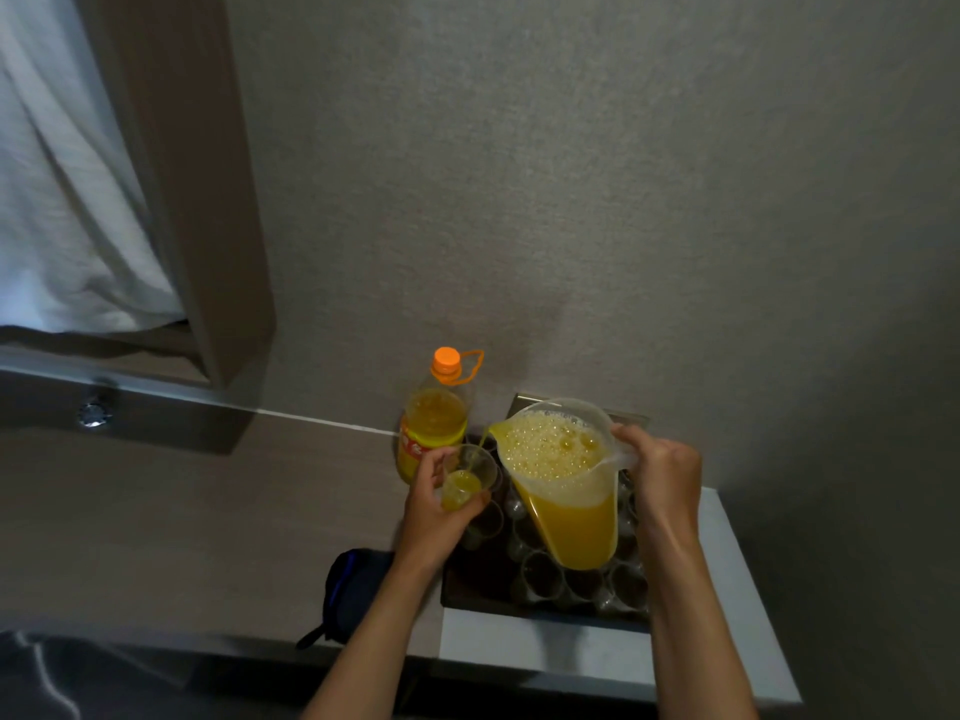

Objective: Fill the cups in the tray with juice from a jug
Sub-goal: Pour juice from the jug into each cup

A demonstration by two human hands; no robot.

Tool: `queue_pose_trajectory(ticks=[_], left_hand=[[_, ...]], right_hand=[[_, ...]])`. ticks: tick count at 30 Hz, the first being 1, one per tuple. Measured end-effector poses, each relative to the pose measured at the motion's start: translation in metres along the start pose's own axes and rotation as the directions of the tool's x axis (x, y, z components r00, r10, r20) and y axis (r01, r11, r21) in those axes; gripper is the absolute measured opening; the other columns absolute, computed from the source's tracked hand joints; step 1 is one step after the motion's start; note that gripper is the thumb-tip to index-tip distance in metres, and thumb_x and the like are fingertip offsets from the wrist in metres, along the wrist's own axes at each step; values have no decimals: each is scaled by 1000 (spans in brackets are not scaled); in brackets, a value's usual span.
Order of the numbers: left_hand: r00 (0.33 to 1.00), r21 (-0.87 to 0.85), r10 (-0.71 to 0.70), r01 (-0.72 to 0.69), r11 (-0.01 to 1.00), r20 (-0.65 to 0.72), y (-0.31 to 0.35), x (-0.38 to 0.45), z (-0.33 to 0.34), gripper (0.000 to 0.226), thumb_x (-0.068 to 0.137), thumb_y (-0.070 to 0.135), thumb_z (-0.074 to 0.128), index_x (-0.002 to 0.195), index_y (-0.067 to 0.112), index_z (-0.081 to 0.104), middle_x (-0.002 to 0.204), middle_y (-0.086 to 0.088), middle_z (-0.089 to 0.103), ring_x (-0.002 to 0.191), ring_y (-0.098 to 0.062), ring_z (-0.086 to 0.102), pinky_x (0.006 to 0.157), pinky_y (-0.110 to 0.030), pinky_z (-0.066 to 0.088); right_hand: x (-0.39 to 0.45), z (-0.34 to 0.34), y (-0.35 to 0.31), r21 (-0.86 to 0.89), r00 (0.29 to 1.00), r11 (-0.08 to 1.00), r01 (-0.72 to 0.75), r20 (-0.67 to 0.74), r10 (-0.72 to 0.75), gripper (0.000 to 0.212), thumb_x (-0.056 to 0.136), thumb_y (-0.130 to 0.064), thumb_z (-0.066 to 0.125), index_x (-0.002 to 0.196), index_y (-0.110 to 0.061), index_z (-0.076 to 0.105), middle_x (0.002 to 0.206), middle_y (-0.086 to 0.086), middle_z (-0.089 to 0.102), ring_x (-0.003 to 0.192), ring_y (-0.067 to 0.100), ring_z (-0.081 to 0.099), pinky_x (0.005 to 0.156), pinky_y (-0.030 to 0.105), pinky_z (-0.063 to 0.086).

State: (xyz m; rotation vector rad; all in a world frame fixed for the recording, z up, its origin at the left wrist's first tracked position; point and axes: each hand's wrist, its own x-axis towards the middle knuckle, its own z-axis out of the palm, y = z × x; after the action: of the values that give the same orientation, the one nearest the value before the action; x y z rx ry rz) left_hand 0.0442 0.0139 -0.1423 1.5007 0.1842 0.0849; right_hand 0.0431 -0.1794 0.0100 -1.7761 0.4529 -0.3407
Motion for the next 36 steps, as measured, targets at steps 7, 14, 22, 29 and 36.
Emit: queue_pose_trajectory(ticks=[7,14,22,29,36], left_hand=[[1000,12,-8,8,1000,-10,0,-2,-2,62,77,14,88,121,39,54,118,27,62,110,8,57,78,-11,47],[1000,-5,-1,1,1000,-9,0,-5,-1,61,78,3,85,126,24,54,115,20,62,94,22,58,69,-3,47],[1000,3,-7,7,1000,-6,0,-3,-1,62,77,9,87,124,32,54,120,20,63,99,19,58,72,-6,47],[999,-8,-11,10,1000,-30,-3,-1,-3,64,75,8,88,123,34,56,112,26,67,103,10,62,74,-8,51],[1000,-4,-8,8,1000,-12,-1,-2,-3,62,77,8,87,122,34,55,109,31,66,100,15,60,73,-8,50]], right_hand=[[-3,1,1,2,1000,1000,-5,0,5,39,89,-25,74,55,-10,63,50,4,50,53,21,44,62,40,39],[-4,3,-1,-9,1000,1000,-9,-7,9,35,89,-21,74,61,-1,68,51,7,52,57,24,47,61,41,39],[-7,4,-2,-4,1000,1000,-18,6,18,35,89,-20,73,57,-6,67,50,6,52,56,23,46,62,40,39],[-8,5,-1,-6,1000,1000,-16,19,17,41,90,-21,73,51,-13,63,51,6,52,56,23,47,64,40,40],[-9,7,-2,5,1000,1000,-17,15,17,42,90,-21,73,51,-13,61,50,5,52,54,22,48,63,39,42]])
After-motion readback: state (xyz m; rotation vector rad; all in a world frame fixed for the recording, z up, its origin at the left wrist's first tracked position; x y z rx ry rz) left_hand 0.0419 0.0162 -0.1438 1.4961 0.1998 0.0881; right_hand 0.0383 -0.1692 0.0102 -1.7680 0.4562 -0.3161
